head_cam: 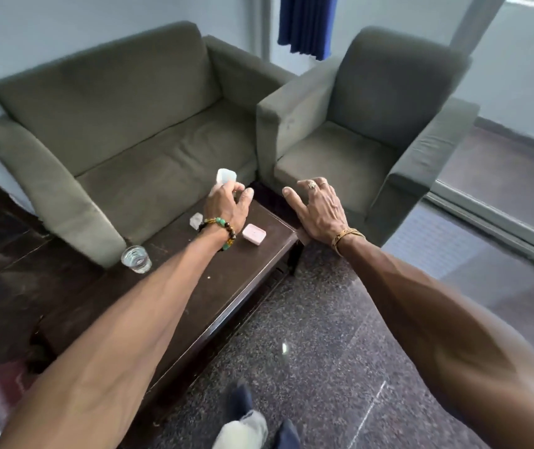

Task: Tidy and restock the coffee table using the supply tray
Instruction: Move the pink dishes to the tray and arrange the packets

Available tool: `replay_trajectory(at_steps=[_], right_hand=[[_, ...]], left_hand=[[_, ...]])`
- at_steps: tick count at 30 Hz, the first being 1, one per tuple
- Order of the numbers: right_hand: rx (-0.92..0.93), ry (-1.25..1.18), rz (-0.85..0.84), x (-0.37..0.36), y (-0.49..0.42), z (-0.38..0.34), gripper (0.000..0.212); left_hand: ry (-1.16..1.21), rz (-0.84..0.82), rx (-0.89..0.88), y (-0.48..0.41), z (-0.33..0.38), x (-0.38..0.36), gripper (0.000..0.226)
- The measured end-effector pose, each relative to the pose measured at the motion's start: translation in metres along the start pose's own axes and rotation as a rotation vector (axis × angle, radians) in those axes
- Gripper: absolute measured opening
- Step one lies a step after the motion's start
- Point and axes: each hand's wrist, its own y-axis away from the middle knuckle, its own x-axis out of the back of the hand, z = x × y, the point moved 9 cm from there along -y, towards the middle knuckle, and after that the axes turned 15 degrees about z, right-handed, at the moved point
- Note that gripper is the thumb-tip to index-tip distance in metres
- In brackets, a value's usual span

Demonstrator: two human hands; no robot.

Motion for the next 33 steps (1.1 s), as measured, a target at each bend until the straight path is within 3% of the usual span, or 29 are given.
replay_trajectory(at_steps=[7,16,23,33], right_hand=[[-0.136,0.041,-0.046,-0.005,-0.01,0.083,0.065],[-0.254,0.047,0.138,0.054,-0.074,0.155,0.069],[-0.309,0.08,0.065,0.054,-0.08,0.229,0.077],[-0.214,0.017,0.054,0.057,-0.172,0.262,0.084]], left_hand=[[-0.027,-0.214,0.002,-0.007,0.011,-0.099,0.026],[0.037,-0.299,-0.112,-0.04,0.102,-0.176,0.026],[0.024,-0.385,-0.157,-0.023,0.147,-0.245,0.025],[-0.016,-0.307,-0.089,-0.05,0.181,-0.287,0.024]])
